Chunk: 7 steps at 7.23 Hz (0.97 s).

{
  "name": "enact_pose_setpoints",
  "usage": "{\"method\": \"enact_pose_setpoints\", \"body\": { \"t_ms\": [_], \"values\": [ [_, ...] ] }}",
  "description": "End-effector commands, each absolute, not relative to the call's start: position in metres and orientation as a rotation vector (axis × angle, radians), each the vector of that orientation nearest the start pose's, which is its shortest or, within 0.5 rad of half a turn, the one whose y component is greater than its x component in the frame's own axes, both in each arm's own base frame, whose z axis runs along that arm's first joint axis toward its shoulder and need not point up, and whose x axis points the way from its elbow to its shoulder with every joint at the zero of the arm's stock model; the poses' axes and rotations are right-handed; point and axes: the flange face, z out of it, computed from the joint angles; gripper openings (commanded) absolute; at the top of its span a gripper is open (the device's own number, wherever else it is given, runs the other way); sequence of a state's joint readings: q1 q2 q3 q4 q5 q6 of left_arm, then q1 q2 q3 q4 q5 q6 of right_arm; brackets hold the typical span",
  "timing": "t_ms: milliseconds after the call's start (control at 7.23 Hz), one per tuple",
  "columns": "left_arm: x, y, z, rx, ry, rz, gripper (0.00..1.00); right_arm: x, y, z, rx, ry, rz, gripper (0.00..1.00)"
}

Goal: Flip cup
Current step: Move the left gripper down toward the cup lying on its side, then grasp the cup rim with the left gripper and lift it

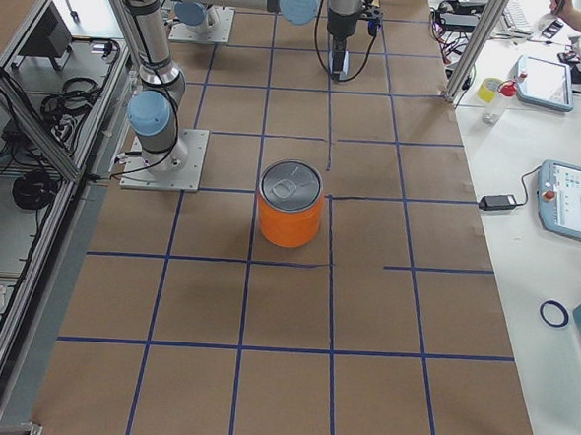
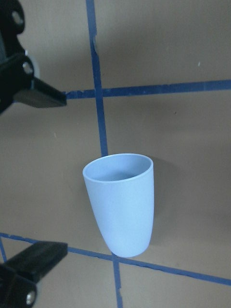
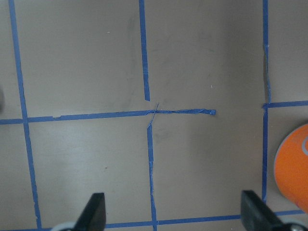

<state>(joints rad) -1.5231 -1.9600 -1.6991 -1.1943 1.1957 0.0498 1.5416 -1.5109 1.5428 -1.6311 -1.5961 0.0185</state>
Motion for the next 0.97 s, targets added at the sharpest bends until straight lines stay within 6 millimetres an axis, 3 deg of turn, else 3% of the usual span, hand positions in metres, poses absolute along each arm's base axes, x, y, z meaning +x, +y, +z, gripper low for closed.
{"method": "enact_pose_setpoints", "body": {
  "t_ms": [0, 415, 553, 692, 830],
  "values": [
    [-0.147, -0.599, 0.244, -0.051, 3.59, 0.207, 0.98, 0.116, -0.523, 0.477, 0.069, 3.165, -0.039, 1.0],
    [-0.152, -0.61, 0.212, -0.064, 3.643, 0.224, 0.94, 0.116, -0.523, 0.477, 0.054, 3.166, -0.036, 1.0],
    [-0.156, -0.61, 0.21, -0.085, 3.69, 0.238, 0.87, 0.116, -0.523, 0.478, 0.054, 3.166, -0.041, 1.0],
    [-0.163, -0.61, 0.212, -0.112, 3.771, 0.25, 0.76, 0.116, -0.523, 0.477, 0.056, 3.166, -0.038, 1.0],
    [-0.163, -0.61, 0.212, -0.124, 3.776, 0.258, 0.46, 0.116, -0.523, 0.477, 0.056, 3.166, -0.038, 1.0]
  ]
}}
